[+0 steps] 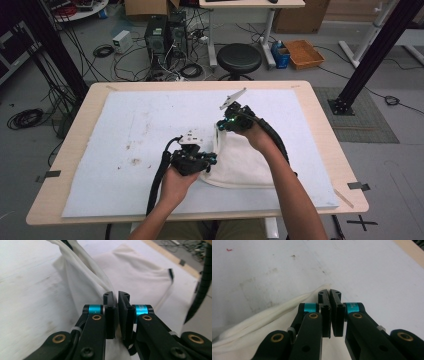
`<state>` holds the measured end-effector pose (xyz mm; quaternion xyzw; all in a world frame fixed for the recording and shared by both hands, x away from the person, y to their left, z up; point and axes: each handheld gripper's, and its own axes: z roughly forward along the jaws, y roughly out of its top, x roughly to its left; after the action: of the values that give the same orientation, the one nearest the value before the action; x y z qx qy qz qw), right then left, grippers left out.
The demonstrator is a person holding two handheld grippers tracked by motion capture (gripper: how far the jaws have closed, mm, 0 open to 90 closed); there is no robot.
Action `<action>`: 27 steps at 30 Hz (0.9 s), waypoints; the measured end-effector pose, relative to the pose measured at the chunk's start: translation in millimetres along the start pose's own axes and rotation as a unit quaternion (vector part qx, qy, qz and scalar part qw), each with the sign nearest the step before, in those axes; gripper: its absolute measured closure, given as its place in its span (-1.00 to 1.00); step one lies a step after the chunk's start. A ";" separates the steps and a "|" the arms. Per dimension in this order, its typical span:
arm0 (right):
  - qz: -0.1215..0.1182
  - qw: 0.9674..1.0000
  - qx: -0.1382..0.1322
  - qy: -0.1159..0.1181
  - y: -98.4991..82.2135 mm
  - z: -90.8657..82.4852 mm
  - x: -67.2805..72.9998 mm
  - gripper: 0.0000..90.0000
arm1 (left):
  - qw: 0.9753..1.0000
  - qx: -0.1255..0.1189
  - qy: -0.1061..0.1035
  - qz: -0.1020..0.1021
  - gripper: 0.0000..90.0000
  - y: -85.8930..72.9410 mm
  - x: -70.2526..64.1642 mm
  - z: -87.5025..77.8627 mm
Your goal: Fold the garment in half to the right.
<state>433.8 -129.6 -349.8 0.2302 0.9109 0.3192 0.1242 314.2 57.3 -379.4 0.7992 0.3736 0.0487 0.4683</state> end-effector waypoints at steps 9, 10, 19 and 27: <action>0.025 0.999 -0.002 -0.035 -32.1 -33.5 -21.7 0.96 | 0.998 0.005 -0.058 -0.031 0.88 25.0 -13.2 33.5; 0.025 0.999 -0.001 -0.041 -36.2 -35.4 -23.6 0.96 | 0.997 0.004 -0.062 -0.037 0.88 26.7 -14.9 37.3; 0.053 0.997 0.005 -0.062 -69.4 -45.6 -38.4 0.96 | 0.995 0.022 -0.085 -0.048 0.88 38.8 -29.4 71.5; 0.075 0.993 0.007 -0.089 -93.2 -54.0 -50.2 0.96 | 0.995 0.041 -0.079 -0.053 0.87 48.4 -43.1 101.2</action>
<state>425.3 -247.3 -364.0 0.3262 0.8784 0.2999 0.1791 353.3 -56.2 -386.1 0.7981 0.3789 -0.0544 0.4653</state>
